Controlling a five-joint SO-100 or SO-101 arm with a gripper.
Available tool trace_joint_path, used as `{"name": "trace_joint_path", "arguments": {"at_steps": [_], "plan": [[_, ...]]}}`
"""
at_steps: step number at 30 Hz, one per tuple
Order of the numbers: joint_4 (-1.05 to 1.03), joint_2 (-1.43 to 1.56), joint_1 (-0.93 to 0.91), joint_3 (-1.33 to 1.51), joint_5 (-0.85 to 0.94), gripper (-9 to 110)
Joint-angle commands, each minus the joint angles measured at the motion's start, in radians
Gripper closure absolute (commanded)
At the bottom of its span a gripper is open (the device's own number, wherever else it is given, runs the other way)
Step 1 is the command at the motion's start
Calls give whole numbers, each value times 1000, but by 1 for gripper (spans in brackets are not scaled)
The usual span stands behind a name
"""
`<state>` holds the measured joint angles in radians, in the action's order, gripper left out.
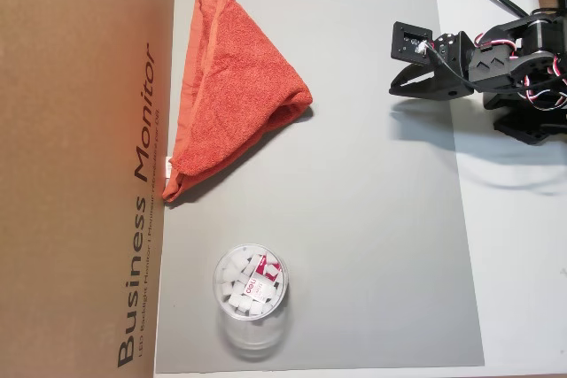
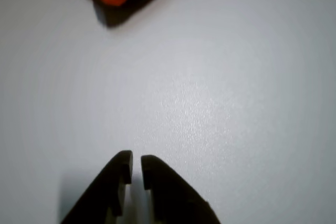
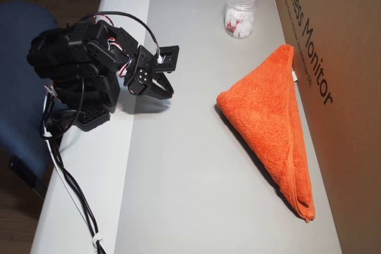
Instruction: Fold the blanket.
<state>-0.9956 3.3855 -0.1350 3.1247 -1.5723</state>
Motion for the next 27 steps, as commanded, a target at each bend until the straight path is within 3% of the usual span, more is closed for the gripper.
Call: {"name": "trace_joint_path", "arguments": {"at_steps": [1,19,27], "plan": [[-67,9,3,9,-9,102],[-313,9,3,9,-11,102],[-316,9,3,9,-9,102]]}}
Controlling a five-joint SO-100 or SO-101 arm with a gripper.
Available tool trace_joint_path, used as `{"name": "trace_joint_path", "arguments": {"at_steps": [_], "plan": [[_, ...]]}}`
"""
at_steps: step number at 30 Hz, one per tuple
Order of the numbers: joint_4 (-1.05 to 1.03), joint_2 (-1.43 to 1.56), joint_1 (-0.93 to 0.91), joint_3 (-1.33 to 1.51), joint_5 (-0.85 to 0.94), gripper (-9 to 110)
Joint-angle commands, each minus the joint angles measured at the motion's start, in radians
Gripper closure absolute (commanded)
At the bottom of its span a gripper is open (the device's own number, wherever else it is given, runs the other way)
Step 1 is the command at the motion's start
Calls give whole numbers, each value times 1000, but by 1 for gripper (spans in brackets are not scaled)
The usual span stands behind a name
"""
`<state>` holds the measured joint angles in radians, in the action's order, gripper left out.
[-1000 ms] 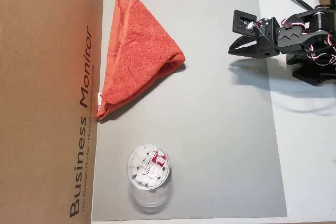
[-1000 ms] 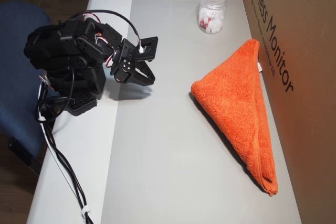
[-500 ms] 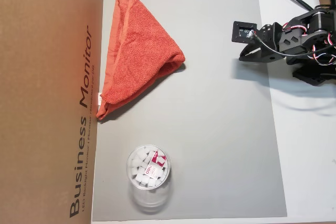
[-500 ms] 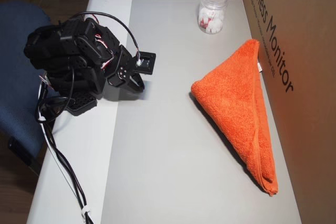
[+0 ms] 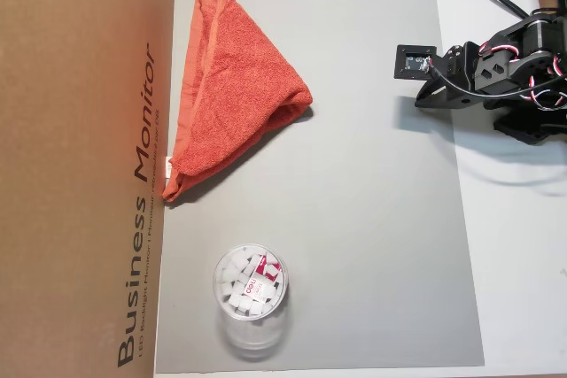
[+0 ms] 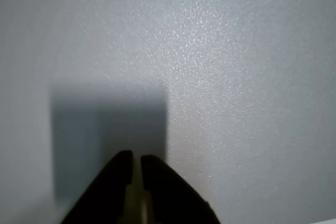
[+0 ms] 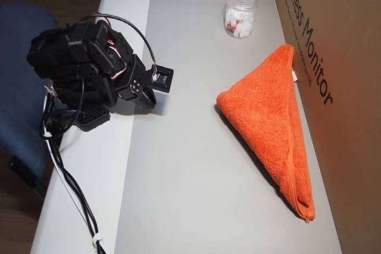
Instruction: Fold the blanket.
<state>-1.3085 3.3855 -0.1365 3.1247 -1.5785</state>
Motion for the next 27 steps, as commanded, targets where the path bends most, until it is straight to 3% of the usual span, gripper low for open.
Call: {"name": "trace_joint_path", "arguments": {"at_steps": [1,27], "plan": [[-5,9,5,9,5,102],[-6,9,86,9,12,102]]}}
